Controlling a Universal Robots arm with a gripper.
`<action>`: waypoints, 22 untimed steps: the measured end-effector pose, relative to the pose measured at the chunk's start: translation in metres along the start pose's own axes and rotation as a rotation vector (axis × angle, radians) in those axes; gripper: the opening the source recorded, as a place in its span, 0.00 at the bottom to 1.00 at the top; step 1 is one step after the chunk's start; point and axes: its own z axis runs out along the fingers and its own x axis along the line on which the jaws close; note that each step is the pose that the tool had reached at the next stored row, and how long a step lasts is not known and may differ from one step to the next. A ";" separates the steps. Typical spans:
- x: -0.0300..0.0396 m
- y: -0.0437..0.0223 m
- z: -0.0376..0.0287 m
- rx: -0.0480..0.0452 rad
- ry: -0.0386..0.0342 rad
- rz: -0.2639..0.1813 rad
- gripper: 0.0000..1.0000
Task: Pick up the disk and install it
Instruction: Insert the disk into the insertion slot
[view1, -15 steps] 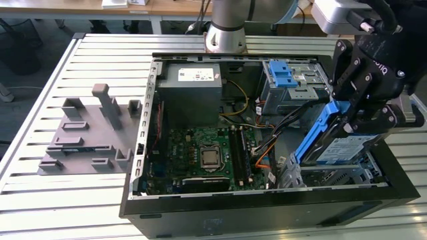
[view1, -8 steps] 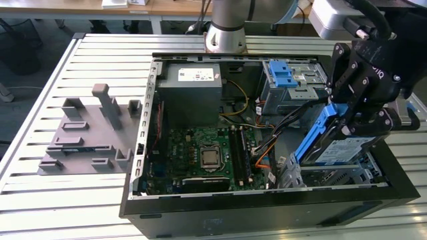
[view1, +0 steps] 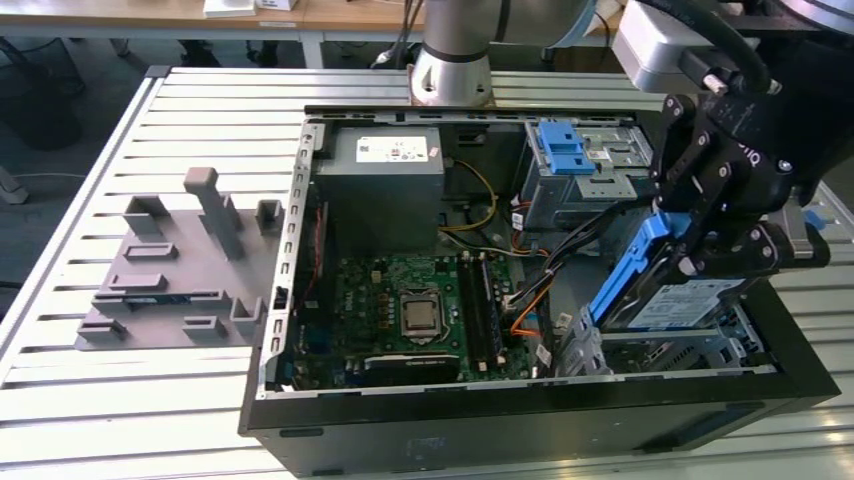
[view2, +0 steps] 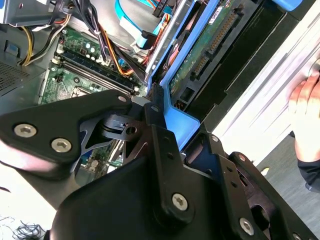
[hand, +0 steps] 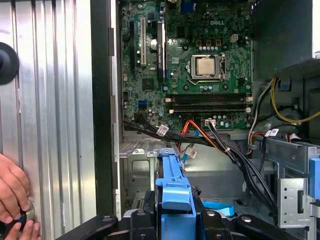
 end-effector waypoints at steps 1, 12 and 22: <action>0.0000 0.0000 0.0008 0.0000 0.0000 0.000 0.36; 0.0001 0.0001 0.0088 0.0000 0.0001 0.000 0.36; 0.0001 0.0002 0.0159 0.0000 0.0001 0.000 0.36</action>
